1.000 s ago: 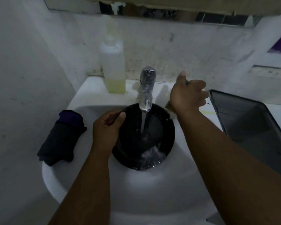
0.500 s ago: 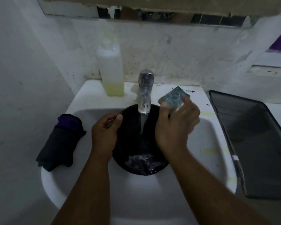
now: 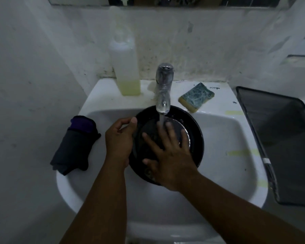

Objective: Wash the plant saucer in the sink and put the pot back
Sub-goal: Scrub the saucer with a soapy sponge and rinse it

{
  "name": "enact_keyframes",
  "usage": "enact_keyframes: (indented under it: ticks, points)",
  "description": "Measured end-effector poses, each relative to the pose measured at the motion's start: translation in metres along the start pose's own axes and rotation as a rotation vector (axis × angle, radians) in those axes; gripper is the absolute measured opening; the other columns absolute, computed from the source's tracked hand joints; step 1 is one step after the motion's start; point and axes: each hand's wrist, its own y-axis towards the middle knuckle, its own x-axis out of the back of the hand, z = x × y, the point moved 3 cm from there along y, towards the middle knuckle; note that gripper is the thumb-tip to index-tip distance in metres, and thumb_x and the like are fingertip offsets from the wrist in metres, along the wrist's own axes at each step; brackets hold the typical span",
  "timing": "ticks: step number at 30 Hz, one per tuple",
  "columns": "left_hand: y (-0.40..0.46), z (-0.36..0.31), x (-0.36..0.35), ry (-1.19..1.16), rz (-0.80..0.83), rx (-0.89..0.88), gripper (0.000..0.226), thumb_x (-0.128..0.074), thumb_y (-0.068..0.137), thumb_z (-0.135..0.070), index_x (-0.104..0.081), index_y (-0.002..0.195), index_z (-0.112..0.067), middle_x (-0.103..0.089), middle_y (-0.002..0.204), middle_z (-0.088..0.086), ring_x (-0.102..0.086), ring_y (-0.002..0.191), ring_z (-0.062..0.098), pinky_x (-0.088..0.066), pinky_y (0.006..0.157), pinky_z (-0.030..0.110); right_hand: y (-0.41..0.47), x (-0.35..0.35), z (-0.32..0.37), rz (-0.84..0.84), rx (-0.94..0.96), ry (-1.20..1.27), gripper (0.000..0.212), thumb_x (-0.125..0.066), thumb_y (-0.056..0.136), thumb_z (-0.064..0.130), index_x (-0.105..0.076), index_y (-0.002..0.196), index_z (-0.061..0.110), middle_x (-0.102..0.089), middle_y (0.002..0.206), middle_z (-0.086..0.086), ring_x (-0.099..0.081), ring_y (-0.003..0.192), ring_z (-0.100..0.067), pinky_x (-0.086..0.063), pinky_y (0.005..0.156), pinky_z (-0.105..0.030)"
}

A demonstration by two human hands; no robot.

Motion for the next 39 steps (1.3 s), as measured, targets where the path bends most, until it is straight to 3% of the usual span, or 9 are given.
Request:
enact_keyframes:
  ticks: [4,10,16,23,28,31,35,37,39]
  points:
    - [-0.003,0.000,-0.003,0.028,0.014,-0.035,0.008,-0.073,0.095,-0.023,-0.077,0.091,-0.016,-0.078,0.081,0.000,-0.071,0.076,0.014,-0.061,0.077,0.034,0.014,0.011,-0.017,-0.066,-0.125,0.009,0.088,-0.035,0.092,0.077,-0.005,0.164,0.035,0.009,0.171,-0.015,0.016,0.156,-0.035,0.006,0.123,-0.062]
    - [0.000,-0.001,0.005,0.055,-0.028,-0.055,0.008,-0.074,0.094,-0.026,-0.078,0.090,-0.020,-0.079,0.089,0.004,-0.073,0.083,0.018,-0.062,0.083,0.040,-0.004,0.000,0.008,0.003,0.254,0.001,0.064,-0.036,0.100,0.063,-0.024,0.159,0.044,-0.001,0.172,-0.005,0.010,0.157,-0.036,0.002,0.120,-0.068]
    - [-0.004,0.000,0.003,0.040,-0.024,-0.052,0.009,-0.075,0.094,-0.027,-0.078,0.087,-0.022,-0.079,0.087,0.004,-0.074,0.082,0.019,-0.062,0.082,0.040,0.022,0.017,-0.012,-0.062,-0.107,0.026,0.086,-0.032,0.094,0.075,-0.007,0.164,0.032,0.005,0.170,-0.018,0.014,0.156,-0.038,0.003,0.121,-0.065]
    - [0.003,0.000,0.011,0.112,-0.064,-0.096,0.011,-0.075,0.093,-0.027,-0.078,0.082,-0.027,-0.078,0.084,-0.002,-0.073,0.082,0.018,-0.062,0.087,0.047,-0.001,0.002,0.007,0.075,0.265,0.068,0.064,-0.034,0.096,0.060,-0.032,0.157,0.040,-0.013,0.171,-0.007,-0.001,0.157,-0.036,0.000,0.120,-0.067]
    - [0.000,0.002,0.005,0.107,-0.024,-0.113,0.008,-0.076,0.092,-0.026,-0.079,0.088,-0.020,-0.078,0.088,0.006,-0.072,0.082,0.019,-0.062,0.087,0.049,0.013,0.024,-0.016,-0.035,-0.090,0.036,0.073,-0.045,0.092,0.068,-0.038,0.155,0.032,-0.034,0.156,-0.020,-0.028,0.145,-0.042,-0.024,0.114,-0.061]
    - [0.000,0.001,0.009,0.067,-0.055,-0.102,0.008,-0.075,0.093,-0.026,-0.079,0.088,-0.021,-0.079,0.089,0.005,-0.072,0.082,0.018,-0.061,0.086,0.045,0.015,0.017,0.011,0.009,0.015,0.054,0.069,-0.044,0.096,0.058,-0.025,0.160,0.038,-0.017,0.168,-0.015,-0.013,0.151,-0.047,-0.008,0.119,-0.069]
    - [0.005,0.001,0.013,0.107,-0.051,-0.096,0.007,-0.076,0.092,-0.027,-0.080,0.087,-0.024,-0.079,0.089,0.000,-0.073,0.085,0.017,-0.062,0.086,0.041,-0.008,0.020,0.006,0.072,0.128,0.088,0.055,-0.072,0.081,0.043,-0.061,0.135,0.043,-0.043,0.156,-0.001,-0.039,0.139,-0.038,-0.025,0.112,-0.059]
    - [0.008,0.002,0.015,0.107,-0.060,-0.089,0.008,-0.076,0.092,-0.027,-0.080,0.085,-0.027,-0.079,0.088,-0.001,-0.073,0.086,0.016,-0.061,0.085,0.038,-0.023,0.032,-0.012,-0.091,-0.071,0.106,0.048,-0.085,0.067,0.029,-0.073,0.112,0.040,-0.057,0.134,0.002,-0.046,0.123,-0.030,-0.028,0.103,-0.050]
    - [0.010,0.004,0.015,0.076,-0.066,-0.072,0.010,-0.075,0.093,-0.025,-0.079,0.084,-0.029,-0.079,0.087,-0.004,-0.072,0.083,0.013,-0.060,0.085,0.035,-0.036,0.047,-0.027,-0.292,-0.380,0.223,0.061,-0.086,0.065,0.013,-0.069,0.120,0.030,-0.050,0.134,-0.007,-0.040,0.123,-0.032,-0.032,0.102,-0.051]
